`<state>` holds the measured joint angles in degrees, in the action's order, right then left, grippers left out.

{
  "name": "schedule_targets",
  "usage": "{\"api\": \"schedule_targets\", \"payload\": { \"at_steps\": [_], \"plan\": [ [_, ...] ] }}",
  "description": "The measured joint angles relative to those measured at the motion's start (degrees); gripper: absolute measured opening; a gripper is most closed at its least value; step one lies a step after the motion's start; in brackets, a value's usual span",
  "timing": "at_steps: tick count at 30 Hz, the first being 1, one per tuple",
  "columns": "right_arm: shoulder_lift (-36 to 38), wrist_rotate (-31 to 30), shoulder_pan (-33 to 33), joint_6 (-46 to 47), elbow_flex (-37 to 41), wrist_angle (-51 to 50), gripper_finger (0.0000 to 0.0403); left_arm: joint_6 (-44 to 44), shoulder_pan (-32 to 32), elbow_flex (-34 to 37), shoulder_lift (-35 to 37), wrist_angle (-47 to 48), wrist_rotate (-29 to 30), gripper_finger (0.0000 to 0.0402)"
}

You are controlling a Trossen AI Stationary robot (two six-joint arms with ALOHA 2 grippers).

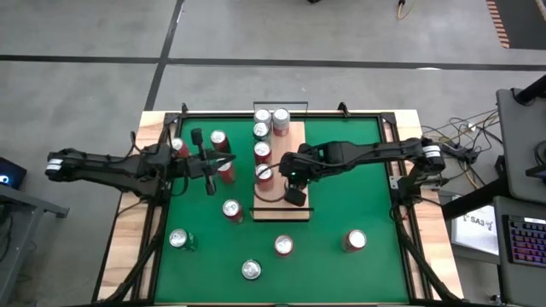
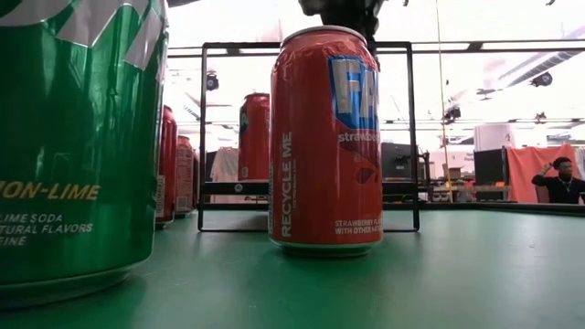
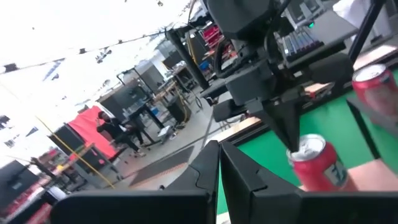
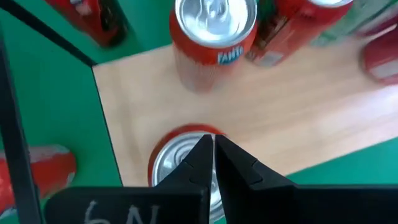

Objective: Place canned beverage on shelf
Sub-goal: Put the orange soda can on the shelf and aligned with the other orange soda can

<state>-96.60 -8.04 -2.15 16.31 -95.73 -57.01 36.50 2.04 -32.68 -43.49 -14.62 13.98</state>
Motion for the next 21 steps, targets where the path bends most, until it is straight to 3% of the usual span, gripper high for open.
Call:
{"api": "schedule_targets", "payload": {
  "at_steps": [11,21],
  "plan": [
    [-1.9,0.3,0.0,1.5,0.0,0.1,0.0009,2.0,-0.3,1.7,1.5,-1.3,0.0,0.0],
    [-2.0,-8.4,1.3,10.7,0.2,-0.5,0.0009,2.0,-0.4,1.7,1.5,-1.3,0.4,0.0]
  ]
}}
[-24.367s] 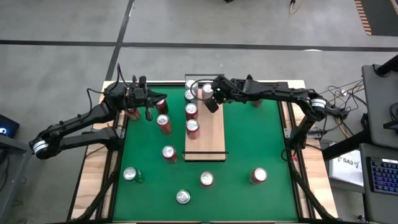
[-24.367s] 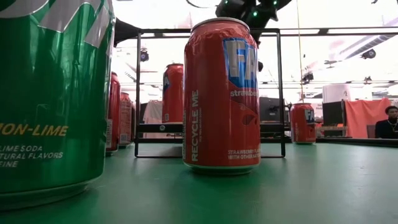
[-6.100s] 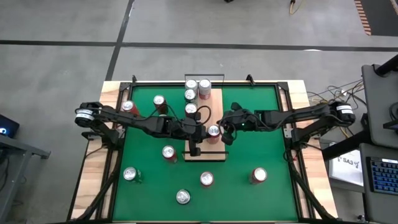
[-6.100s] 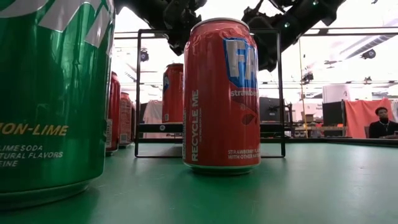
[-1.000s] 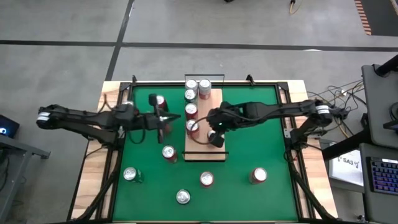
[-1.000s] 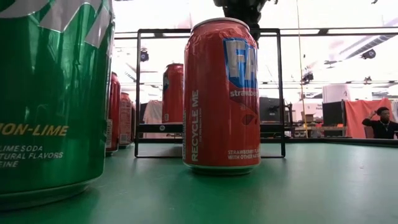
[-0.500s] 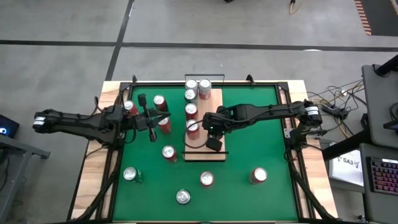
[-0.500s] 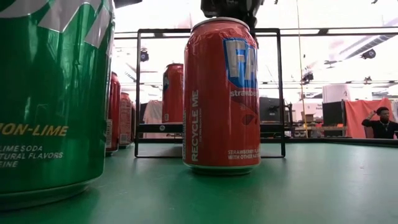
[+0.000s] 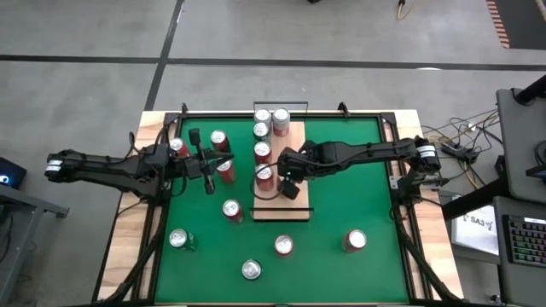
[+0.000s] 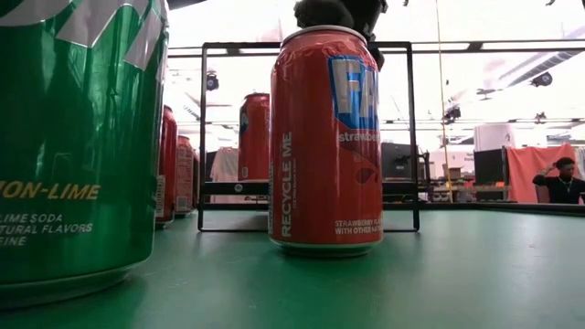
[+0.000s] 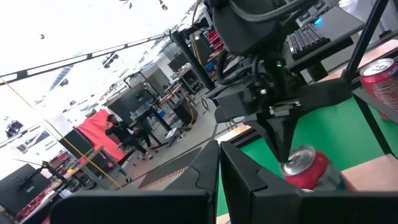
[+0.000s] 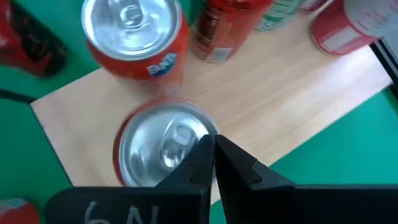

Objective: Place canned beverage on shelf
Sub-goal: Put the orange soda can on the shelf and aligned with the other orange soda can

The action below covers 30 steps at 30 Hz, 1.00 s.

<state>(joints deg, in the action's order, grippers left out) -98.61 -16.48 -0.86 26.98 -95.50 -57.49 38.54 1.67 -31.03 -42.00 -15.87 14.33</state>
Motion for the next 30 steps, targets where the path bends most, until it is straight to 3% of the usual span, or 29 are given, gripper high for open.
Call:
{"api": "schedule_targets", "payload": {
  "at_steps": [19,30],
  "plan": [
    [0.0,0.0,0.0,-0.5,-0.1,-0.7,0.0009,0.0,0.0,0.0,0.0,0.1,0.1,0.0],
    [0.0,0.9,-0.1,-1.5,-4.7,-0.5,0.0009,0.0,0.0,-0.1,0.0,0.2,0.2,0.0]
  ]
}}
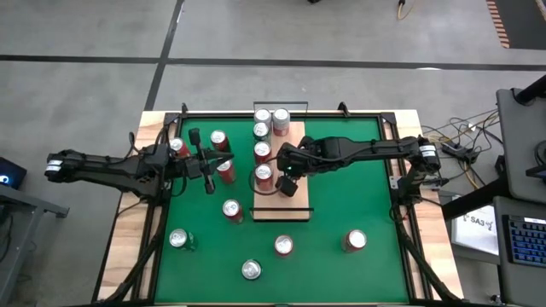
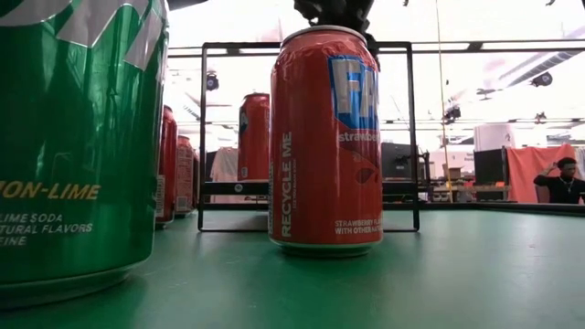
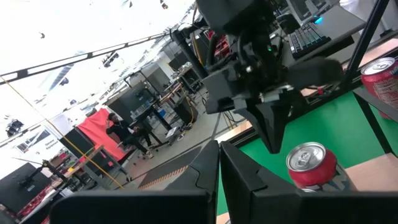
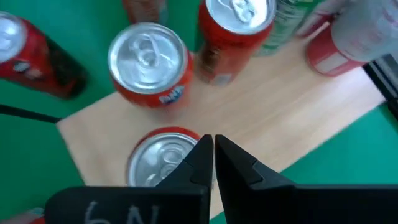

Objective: Place canned beverage on shelf
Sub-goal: Put the orange soda can on the shelf and aligned with the other orange soda can

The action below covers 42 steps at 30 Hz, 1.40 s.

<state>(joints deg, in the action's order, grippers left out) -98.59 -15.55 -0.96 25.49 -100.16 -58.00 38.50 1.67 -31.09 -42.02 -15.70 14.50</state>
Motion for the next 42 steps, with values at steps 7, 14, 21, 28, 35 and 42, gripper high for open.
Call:
{"api": "schedule_targets", "payload": {
  "at_steps": [7,14,21,28,35,42],
  "plan": [
    [-0.3,4.8,-0.9,-4.3,0.1,3.6,0.0009,0.0,0.0,0.0,0.0,0.0,0.0,0.0],
    [-2.7,5.2,-1.2,-6.1,0.2,4.3,0.0009,0.0,0.0,0.0,0.0,-0.2,0.0,0.0],
    [-4.4,5.2,-1.2,-6.9,0.2,4.4,0.0009,0.0,0.0,0.0,0.0,-0.1,0.0,0.0],
    [-4.5,3.7,-0.5,-6.4,0.1,4.4,0.0009,0.0,0.0,0.0,0.0,0.0,0.0,0.0],
    [-4.5,2.7,-0.1,-6.6,0.1,4.3,0.0009,0.0,0.0,0.0,0.0,0.0,0.0,0.0],
    [-4.1,0.7,-0.1,-7.0,0.2,3.4,0.0009,0.0,0.0,0.0,0.0,0.0,0.0,0.0]
  ]
}}
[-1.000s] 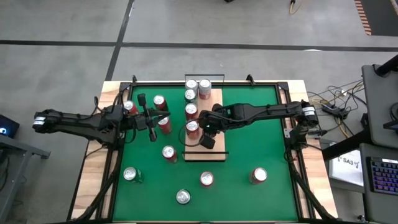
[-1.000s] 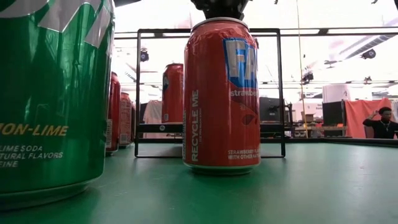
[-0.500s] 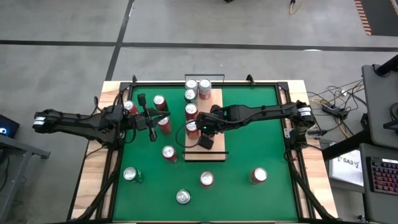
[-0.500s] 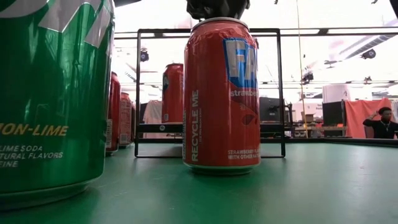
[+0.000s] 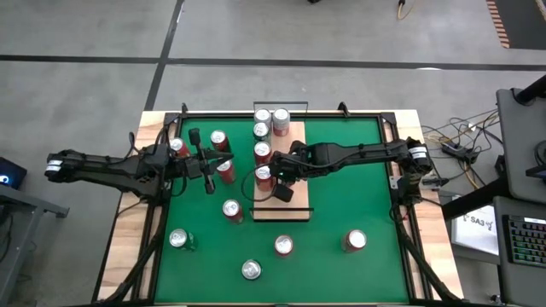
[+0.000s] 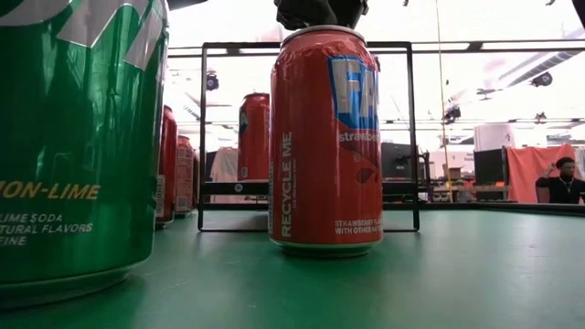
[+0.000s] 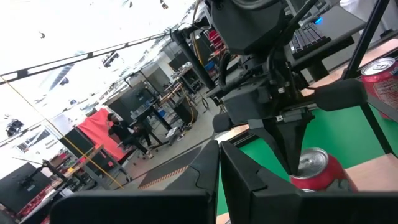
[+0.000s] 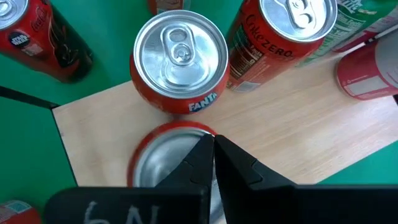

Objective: Place canned beverage on shelf
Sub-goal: Put the orange soda can on the shelf and aligned with the other orange soda can

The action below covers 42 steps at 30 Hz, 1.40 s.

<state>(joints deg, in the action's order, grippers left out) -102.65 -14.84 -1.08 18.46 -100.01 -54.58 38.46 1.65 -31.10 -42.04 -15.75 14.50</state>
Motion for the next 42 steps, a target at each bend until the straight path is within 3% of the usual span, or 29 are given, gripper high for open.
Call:
{"api": "schedule_targets", "payload": {
  "at_steps": [10,16,19,32,42],
  "plan": [
    [0.4,0.6,-0.6,-0.7,-4.5,-3.4,0.0009,0.0,0.0,0.0,0.0,-0.1,0.0,0.0],
    [0.4,12.4,-1.5,-1.5,-7.1,-3.5,0.0009,0.0,0.0,0.0,0.0,-0.1,0.0,0.0],
    [0.3,15.2,-2.0,-0.1,-6.3,-3.4,0.0009,0.0,0.0,0.0,0.0,-0.1,0.0,0.0],
    [0.1,17.3,-2.3,3.3,-0.7,-3.4,0.0009,-0.2,0.0,0.0,0.0,0.0,0.0,0.0],
    [0.1,14.1,-2.3,3.4,-0.3,-1.3,0.0009,-0.2,0.0,0.0,0.0,-0.1,0.0,0.0]
  ]
}}
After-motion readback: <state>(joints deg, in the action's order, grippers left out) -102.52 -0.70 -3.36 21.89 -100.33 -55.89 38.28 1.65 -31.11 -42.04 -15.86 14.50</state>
